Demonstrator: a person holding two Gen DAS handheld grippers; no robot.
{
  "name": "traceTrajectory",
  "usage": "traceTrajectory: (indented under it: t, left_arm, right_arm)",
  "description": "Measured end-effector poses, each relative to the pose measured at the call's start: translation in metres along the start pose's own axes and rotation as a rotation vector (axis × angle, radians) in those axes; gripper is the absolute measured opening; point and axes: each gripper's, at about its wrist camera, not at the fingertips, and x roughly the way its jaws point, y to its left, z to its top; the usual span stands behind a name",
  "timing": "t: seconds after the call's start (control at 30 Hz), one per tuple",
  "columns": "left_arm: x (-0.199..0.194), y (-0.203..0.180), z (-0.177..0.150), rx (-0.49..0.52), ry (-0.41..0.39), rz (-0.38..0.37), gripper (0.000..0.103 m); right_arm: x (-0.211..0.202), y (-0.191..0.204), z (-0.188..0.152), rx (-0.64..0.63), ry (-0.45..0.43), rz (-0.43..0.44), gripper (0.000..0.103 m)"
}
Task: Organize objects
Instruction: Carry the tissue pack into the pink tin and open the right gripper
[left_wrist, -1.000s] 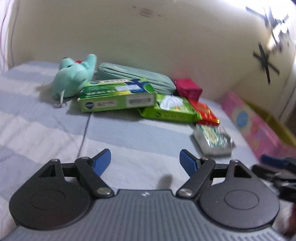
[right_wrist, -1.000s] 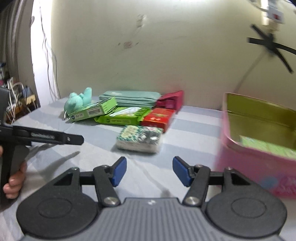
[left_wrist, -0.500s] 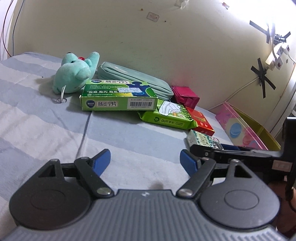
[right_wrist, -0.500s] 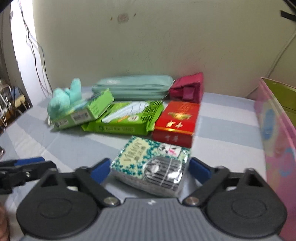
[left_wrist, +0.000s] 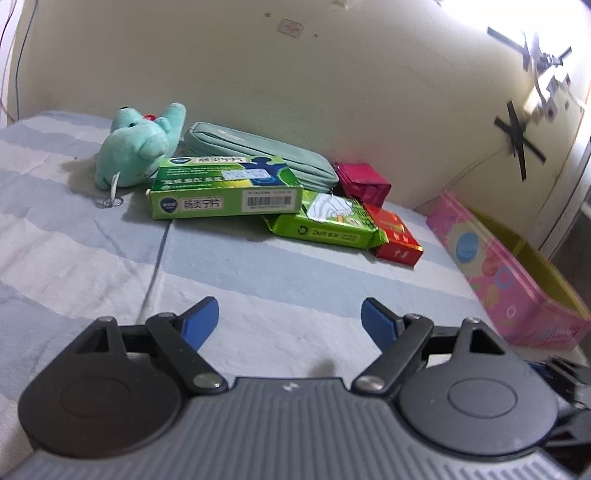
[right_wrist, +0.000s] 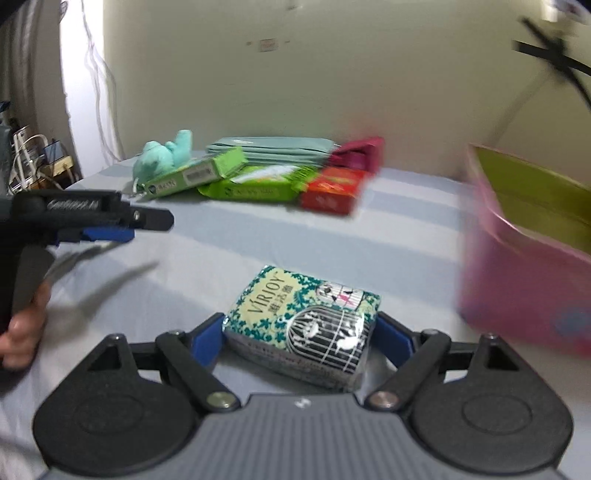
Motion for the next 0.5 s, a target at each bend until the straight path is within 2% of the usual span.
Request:
traceTrajectory:
  t: [0.07, 0.1, 0.23, 0.37, 0.47, 0.5]
  left_arm:
    - [0.004, -0.013, -0.001, 0.05, 0.022, -0.001, 0.086]
    - [0.005, -0.019, -0.002, 0.054, 0.034, -0.026, 0.086]
    - [0.006, -0.052, -0.007, 0.026, 0.12, -0.212, 0.086]
    - [0.003, -0.089, -0.011, 0.062, 0.197, -0.373, 0.085]
    - [0.009, -0.117, -0.018, 0.133, 0.264, -0.412, 0.082]
    - [0.014, -0.121, -0.02, 0.137, 0.293, -0.417, 0.082]
  right_arm:
    - [-0.014, -0.004, -0.01, 0.007, -0.011, -0.038, 0.087]
    - [-0.02, -0.005, -0.015, 0.015, -0.012, -0.05, 0.087]
    - [-0.037, -0.014, -0.025, 0.069, -0.036, -0.039, 0.098]
    - [-0.05, -0.021, -0.031, 0.058, -0.045, -0.055, 0.099]
    - [-0.052, -0.027, -0.034, 0.054, -0.044, -0.043, 0.094]
    - [-0.05, -0.028, -0.034, 0.058, -0.041, -0.028, 0.086]
